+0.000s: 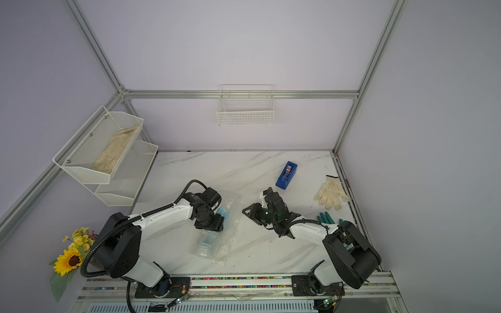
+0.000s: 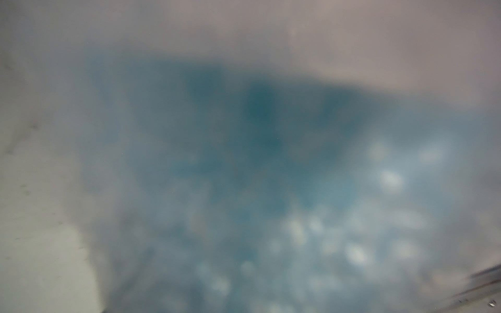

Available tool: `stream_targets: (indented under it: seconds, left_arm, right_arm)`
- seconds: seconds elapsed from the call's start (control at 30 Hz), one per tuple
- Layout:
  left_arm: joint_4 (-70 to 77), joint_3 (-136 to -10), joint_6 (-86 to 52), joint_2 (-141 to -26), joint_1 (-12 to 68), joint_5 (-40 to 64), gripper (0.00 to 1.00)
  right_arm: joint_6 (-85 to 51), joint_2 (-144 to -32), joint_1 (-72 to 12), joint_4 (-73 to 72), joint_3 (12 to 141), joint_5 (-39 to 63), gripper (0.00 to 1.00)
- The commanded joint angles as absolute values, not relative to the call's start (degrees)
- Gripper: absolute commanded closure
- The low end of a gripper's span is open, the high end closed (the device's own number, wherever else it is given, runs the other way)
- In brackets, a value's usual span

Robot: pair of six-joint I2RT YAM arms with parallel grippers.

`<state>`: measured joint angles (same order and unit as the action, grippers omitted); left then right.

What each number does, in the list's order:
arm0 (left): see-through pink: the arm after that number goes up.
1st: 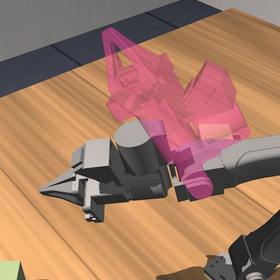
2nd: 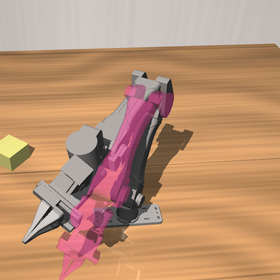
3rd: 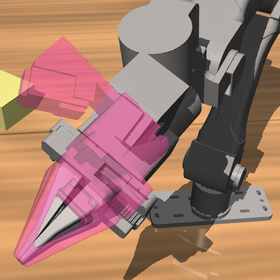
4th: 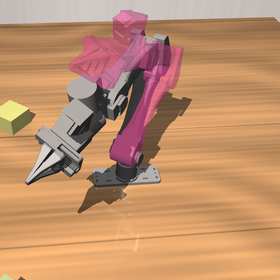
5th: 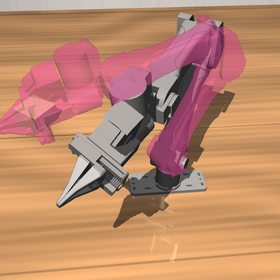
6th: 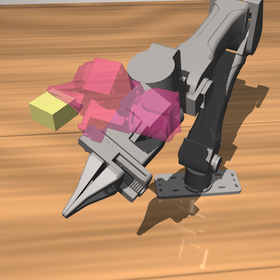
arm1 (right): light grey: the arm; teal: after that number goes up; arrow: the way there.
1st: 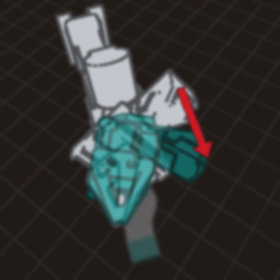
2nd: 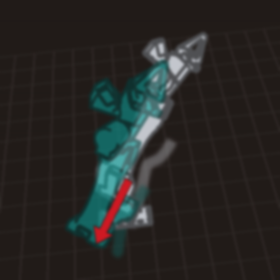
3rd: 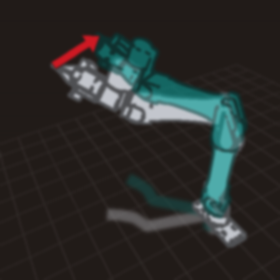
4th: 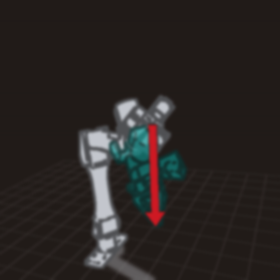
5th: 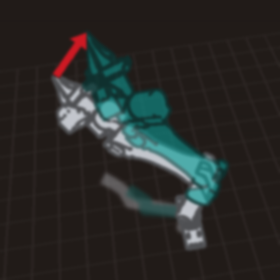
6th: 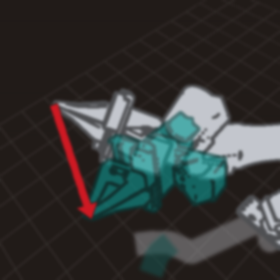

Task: Wrap wine glasses in bubble wrap
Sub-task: Wrap the wine glass in bubble wrap.

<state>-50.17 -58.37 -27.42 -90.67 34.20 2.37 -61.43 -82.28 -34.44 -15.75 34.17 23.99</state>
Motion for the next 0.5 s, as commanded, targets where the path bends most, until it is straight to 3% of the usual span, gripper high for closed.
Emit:
stream_targets:
  seconds: [0.0,0.47]
  left_arm:
    - [-57.6,-65.4,-30.6,-92.9,34.8,-8.6,0.27]
    - [-68.4,-78.6,-36.4,-104.8,40.0,-18.9,0.24]
  right_arm:
    - [-60.8,-82.4,-34.3,-15.5,33.2,24.8,0.59]
    - [-63.8,-89.3,-34.2,-24.5,33.5,26.8,0.59]
